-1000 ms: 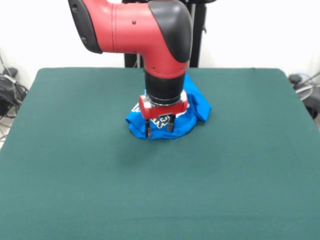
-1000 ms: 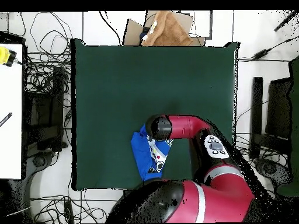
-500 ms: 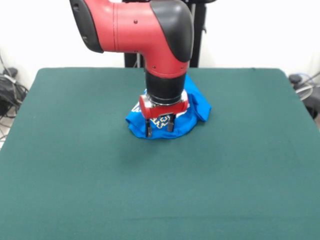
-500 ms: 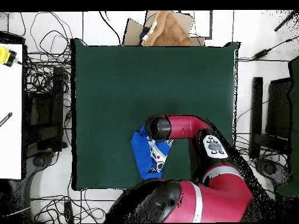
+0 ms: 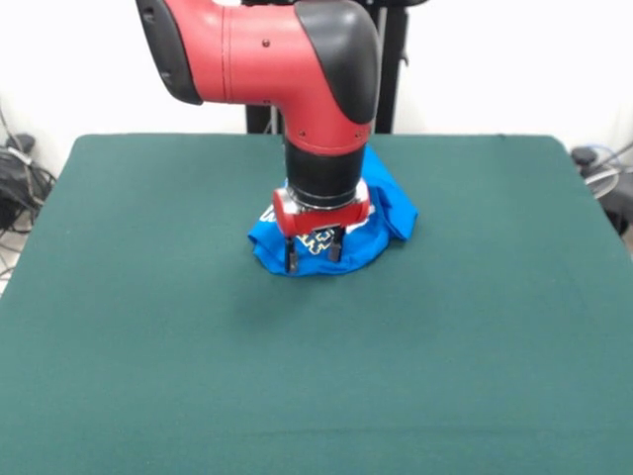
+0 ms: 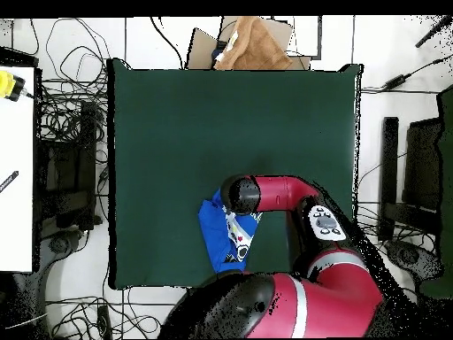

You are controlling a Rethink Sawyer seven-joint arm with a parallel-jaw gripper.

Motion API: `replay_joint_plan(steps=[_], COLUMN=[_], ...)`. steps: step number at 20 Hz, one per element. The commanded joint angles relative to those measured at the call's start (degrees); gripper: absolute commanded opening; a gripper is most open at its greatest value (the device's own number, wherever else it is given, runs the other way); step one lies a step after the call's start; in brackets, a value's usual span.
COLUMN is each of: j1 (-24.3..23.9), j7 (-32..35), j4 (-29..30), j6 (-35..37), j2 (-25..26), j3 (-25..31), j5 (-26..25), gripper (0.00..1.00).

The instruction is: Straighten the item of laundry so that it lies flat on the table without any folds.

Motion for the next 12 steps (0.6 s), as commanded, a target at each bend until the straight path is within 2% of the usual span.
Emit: replay_joint_plan(steps=[1,8,12], j1=[-0.21,0.88,1.13], j7=[3.99,5.37,5.22], j4=[-3.32,-3.45,-3.13], j6=[-5.51,-6.23,-3.85], j2=[6.41,6.25,5.37], j3=[3.00,1.97,1.67], j5=[-2.55,-2.55,-1.94], gripper=[0.00,0.00,0.00])
